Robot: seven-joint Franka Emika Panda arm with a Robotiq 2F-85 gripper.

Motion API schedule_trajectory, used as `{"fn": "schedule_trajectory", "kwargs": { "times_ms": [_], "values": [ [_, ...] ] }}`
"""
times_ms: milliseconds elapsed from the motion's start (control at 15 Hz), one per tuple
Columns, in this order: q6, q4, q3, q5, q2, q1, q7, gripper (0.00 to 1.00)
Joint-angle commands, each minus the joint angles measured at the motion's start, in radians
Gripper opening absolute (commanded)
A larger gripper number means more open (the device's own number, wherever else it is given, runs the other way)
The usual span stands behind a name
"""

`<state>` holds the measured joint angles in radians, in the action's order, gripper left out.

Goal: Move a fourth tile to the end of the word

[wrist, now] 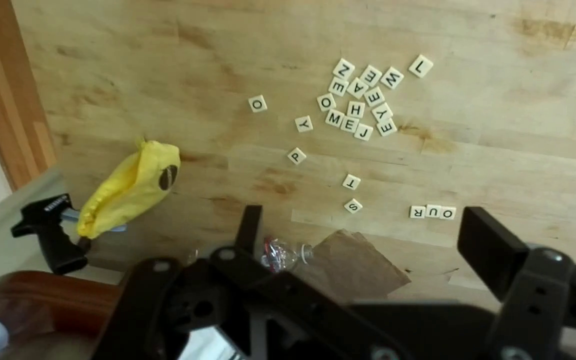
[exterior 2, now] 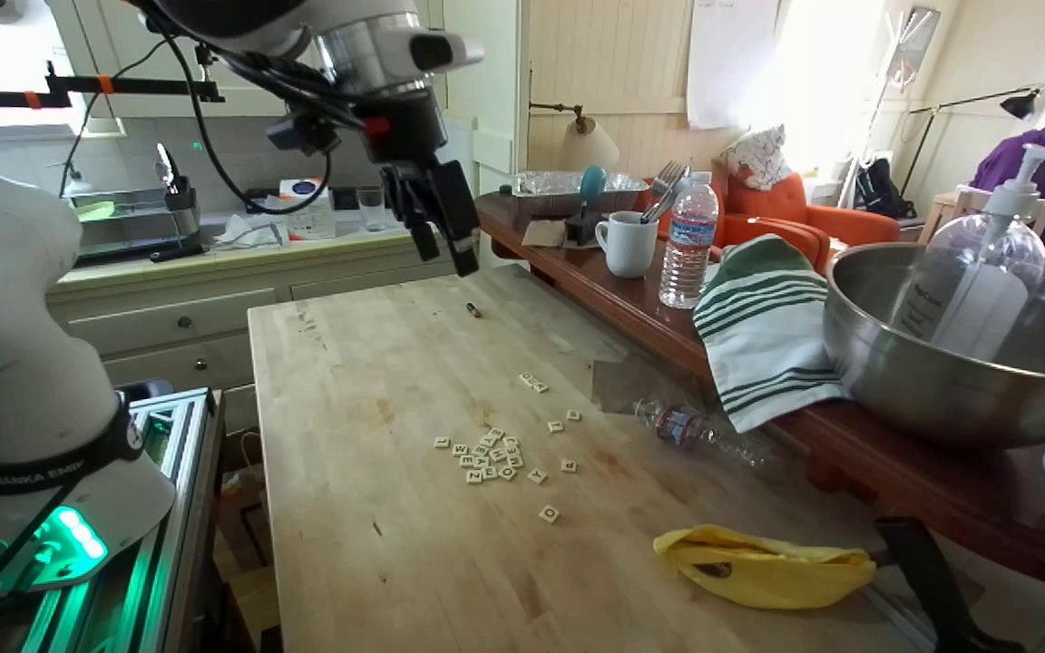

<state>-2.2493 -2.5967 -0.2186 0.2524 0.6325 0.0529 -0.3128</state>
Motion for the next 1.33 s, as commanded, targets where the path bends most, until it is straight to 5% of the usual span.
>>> {"fn": "schedule_trajectory", "kwargs": {
  "times_ms": [0,467,533,1133,1267],
  "values": [
    [-0.177,0.012,-0.011,-0.033,-0.176,-0.041,-0.069,1.0],
    [-0.312,0.11,-0.039,-0.201,-0.474,-0.066,-0.231,1.0],
    [-0.296,0.053,-0.007,-0.163,-0.379,-0.037,-0.194,1.0],
    [-0.372,0.13,0.008,-0.201,-0.551,-0.023,-0.184,1.0],
    [-0.421,0.145,0.013,-0.226,-0.607,-0.024,-0.209,0.73]
  ]
}}
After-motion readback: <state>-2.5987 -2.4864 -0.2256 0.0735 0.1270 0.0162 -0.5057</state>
